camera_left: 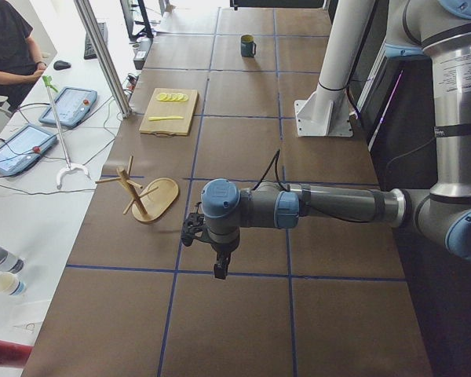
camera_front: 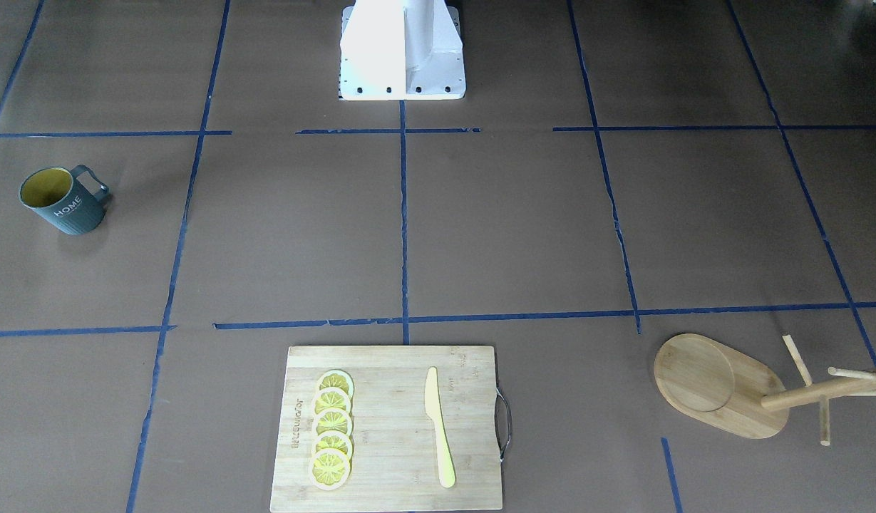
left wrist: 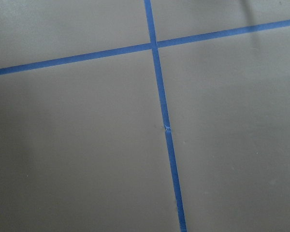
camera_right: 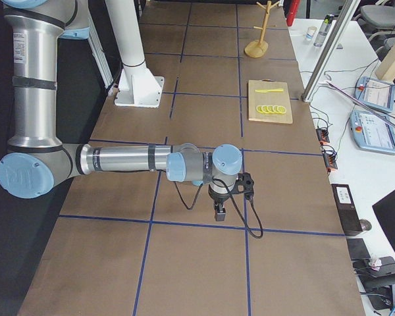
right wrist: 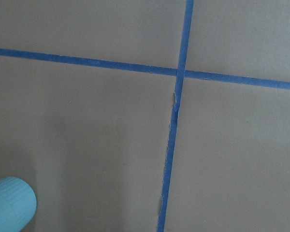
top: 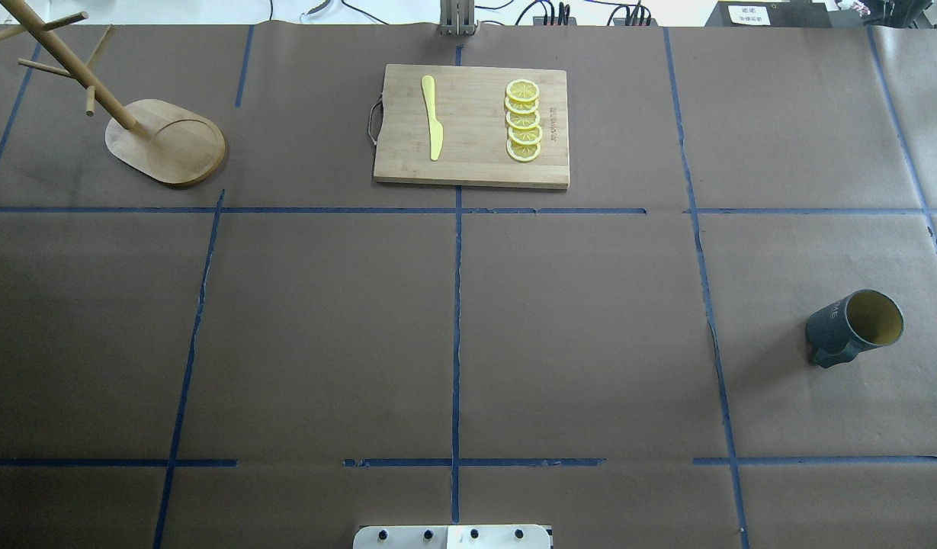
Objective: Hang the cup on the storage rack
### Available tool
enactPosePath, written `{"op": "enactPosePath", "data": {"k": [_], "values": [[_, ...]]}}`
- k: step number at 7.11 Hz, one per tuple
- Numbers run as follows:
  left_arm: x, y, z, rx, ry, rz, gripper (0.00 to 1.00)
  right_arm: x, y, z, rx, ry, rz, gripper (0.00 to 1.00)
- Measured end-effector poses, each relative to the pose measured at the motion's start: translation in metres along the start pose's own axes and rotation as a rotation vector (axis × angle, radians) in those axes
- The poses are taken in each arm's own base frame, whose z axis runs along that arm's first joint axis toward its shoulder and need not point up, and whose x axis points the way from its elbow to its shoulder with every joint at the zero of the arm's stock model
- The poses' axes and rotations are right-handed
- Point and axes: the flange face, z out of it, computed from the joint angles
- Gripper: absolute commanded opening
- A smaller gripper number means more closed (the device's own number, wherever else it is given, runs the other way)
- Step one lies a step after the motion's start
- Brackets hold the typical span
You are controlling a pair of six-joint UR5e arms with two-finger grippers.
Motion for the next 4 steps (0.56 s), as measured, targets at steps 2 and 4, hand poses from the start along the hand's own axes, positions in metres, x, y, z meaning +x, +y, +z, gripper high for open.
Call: {"op": "enactPosePath", "data": {"k": [2,4], "values": [[0.0,0.006,0.001,-0.002,0.002,-0.006,1.0,-0.003,-0.001,-0.001,0.006,-0.003,-0.01,1.0],[0.001,0.008,0.001,0.003,0.002,0.001,1.0,-0.021,0.008,0.004,0.015,-0.014,-0.049,1.0]]}}
